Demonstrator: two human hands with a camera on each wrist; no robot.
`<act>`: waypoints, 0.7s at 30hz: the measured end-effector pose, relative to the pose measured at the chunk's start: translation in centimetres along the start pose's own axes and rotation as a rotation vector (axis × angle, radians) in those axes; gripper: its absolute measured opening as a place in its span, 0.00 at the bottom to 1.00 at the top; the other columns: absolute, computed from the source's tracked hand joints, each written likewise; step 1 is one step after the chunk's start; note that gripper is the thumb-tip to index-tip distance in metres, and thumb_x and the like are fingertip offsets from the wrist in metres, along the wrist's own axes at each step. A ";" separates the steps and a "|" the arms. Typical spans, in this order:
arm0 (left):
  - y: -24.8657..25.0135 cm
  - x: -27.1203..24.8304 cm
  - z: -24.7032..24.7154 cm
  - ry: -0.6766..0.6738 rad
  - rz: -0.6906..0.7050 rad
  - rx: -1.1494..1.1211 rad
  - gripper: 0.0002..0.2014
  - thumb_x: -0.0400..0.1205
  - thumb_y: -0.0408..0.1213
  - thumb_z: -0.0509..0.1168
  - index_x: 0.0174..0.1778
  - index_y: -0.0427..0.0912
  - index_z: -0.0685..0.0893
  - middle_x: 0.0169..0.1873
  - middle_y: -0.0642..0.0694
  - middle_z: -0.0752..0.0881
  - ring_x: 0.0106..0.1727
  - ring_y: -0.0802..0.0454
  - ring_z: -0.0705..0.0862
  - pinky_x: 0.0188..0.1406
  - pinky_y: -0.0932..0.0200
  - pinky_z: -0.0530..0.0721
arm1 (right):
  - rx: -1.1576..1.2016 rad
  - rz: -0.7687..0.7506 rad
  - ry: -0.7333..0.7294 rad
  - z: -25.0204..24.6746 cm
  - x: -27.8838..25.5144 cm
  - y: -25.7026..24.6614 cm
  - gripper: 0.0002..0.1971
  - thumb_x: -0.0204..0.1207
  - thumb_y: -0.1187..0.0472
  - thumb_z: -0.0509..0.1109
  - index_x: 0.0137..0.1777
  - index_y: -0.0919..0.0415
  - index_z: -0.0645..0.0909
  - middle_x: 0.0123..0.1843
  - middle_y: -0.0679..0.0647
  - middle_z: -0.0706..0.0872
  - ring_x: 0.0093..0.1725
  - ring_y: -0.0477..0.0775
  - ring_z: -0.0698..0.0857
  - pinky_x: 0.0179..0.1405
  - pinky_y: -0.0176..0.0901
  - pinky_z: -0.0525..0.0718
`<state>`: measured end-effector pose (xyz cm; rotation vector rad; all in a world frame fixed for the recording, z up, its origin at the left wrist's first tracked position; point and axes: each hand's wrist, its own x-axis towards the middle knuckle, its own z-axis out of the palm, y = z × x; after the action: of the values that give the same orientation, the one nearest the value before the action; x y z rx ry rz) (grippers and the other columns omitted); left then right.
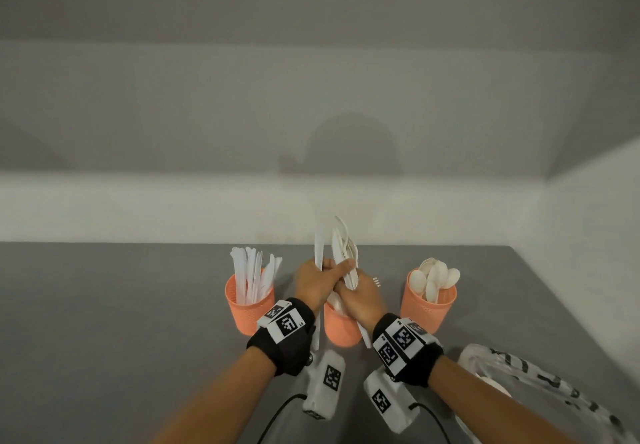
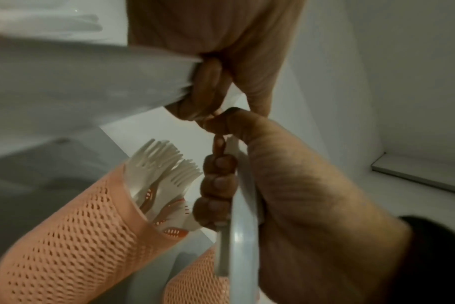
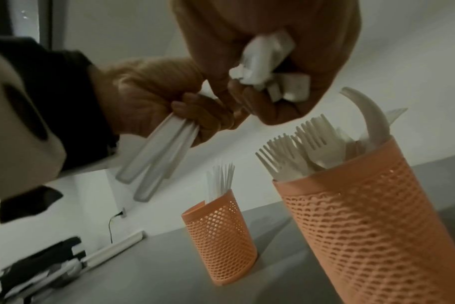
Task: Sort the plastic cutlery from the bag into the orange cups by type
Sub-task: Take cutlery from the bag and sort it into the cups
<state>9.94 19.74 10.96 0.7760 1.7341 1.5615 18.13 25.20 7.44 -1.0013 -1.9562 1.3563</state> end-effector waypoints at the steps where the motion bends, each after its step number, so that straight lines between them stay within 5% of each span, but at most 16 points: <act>1: -0.1 0.2 0.0 0.005 0.003 0.002 0.10 0.73 0.40 0.74 0.29 0.39 0.86 0.35 0.37 0.90 0.36 0.45 0.88 0.45 0.52 0.87 | 0.052 0.000 -0.010 0.0 0.0 0.0 0.12 0.79 0.55 0.66 0.58 0.56 0.83 0.48 0.54 0.90 0.50 0.50 0.88 0.53 0.46 0.85; 5: -0.4 0.4 -0.5 0.037 0.024 0.031 0.12 0.74 0.38 0.73 0.27 0.39 0.84 0.25 0.42 0.87 0.28 0.51 0.85 0.37 0.56 0.86 | 0.176 0.005 -0.048 -0.4 -0.4 -0.1 0.06 0.81 0.54 0.63 0.47 0.53 0.80 0.28 0.44 0.84 0.30 0.39 0.84 0.33 0.32 0.80; 8: -0.4 0.5 -0.4 0.040 0.024 0.035 0.15 0.77 0.37 0.70 0.23 0.42 0.82 0.17 0.50 0.82 0.23 0.55 0.82 0.35 0.58 0.83 | 0.277 0.041 -0.098 -0.4 -0.7 -0.4 0.09 0.83 0.55 0.60 0.43 0.56 0.76 0.15 0.44 0.75 0.15 0.38 0.73 0.16 0.31 0.70; 11: -0.3 1.0 -0.5 0.077 -0.002 0.012 0.12 0.82 0.35 0.63 0.31 0.40 0.83 0.28 0.43 0.86 0.31 0.50 0.85 0.41 0.55 0.86 | 0.394 0.074 -0.131 -0.5 -0.7 -0.9 0.09 0.85 0.55 0.56 0.51 0.56 0.77 0.18 0.42 0.80 0.16 0.36 0.78 0.16 0.25 0.72; 14: -0.3 1.3 -0.9 0.130 -0.015 0.000 0.14 0.84 0.37 0.57 0.35 0.38 0.82 0.29 0.43 0.84 0.30 0.52 0.81 0.31 0.62 0.79 | 0.360 0.061 -0.107 -0.5 -0.3 -0.9 0.18 0.82 0.48 0.56 0.57 0.60 0.79 0.32 0.45 0.86 0.28 0.38 0.85 0.29 0.27 0.80; 18: 0.3 2.0 -2.5 0.245 -0.049 -0.176 0.10 0.86 0.37 0.52 0.43 0.39 0.76 0.27 0.45 0.82 0.27 0.52 0.77 0.27 0.62 0.71 | 0.339 0.203 -0.112 -0.7 0.0 -0.7 0.17 0.83 0.45 0.54 0.50 0.59 0.74 0.24 0.50 0.68 0.14 0.41 0.67 0.12 0.31 0.67; 21: 0.9 2.9 -4.7 0.292 -0.017 -0.248 0.06 0.86 0.37 0.54 0.43 0.42 0.71 0.24 0.46 0.74 0.18 0.57 0.75 0.21 0.62 0.73 | 0.394 0.253 -0.180 -0.8 0.0 -0.9 0.13 0.84 0.48 0.55 0.48 0.56 0.73 0.22 0.47 0.68 0.14 0.41 0.67 0.13 0.30 0.67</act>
<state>4.46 19.38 11.93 0.4255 1.6939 1.9081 18.51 25.43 8.53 -0.9810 -1.6242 1.9408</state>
